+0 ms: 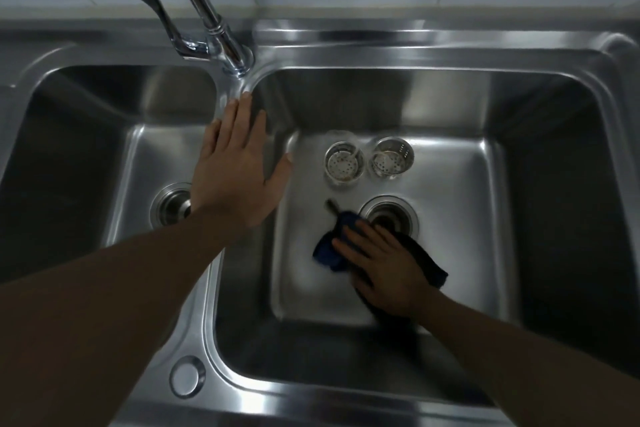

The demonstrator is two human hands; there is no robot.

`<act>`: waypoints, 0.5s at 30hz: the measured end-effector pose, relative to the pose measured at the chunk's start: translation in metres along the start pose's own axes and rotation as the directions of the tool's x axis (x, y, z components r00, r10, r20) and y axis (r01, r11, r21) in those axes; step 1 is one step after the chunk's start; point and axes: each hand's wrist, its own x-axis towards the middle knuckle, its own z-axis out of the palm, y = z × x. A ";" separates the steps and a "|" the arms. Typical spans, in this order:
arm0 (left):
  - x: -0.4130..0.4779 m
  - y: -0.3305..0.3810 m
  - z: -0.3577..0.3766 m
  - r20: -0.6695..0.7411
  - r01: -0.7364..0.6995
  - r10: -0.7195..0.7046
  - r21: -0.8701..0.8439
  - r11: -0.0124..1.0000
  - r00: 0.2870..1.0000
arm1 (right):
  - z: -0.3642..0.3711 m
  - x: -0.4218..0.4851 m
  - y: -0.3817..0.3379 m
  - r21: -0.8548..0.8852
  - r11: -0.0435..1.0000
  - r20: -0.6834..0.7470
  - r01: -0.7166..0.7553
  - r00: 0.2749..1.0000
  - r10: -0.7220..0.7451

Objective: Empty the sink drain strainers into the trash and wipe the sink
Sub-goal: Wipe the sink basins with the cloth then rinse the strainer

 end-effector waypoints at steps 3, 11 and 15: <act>0.001 0.000 0.000 -0.010 -0.005 0.005 -0.004 1.000 1.000 | -0.009 -0.022 0.026 -0.066 0.969 0.137 0.239 0.964 -0.228; 0.003 -0.001 0.004 -0.027 -0.014 0.015 0.015 1.000 1.000 | -0.062 -0.047 0.120 -0.229 0.835 -0.071 -0.500 0.864 0.498; 0.003 -0.001 0.006 -0.029 -0.015 0.015 0.011 1.000 0.999 | -0.052 -0.060 0.107 -0.170 0.889 -0.046 -0.426 0.904 0.425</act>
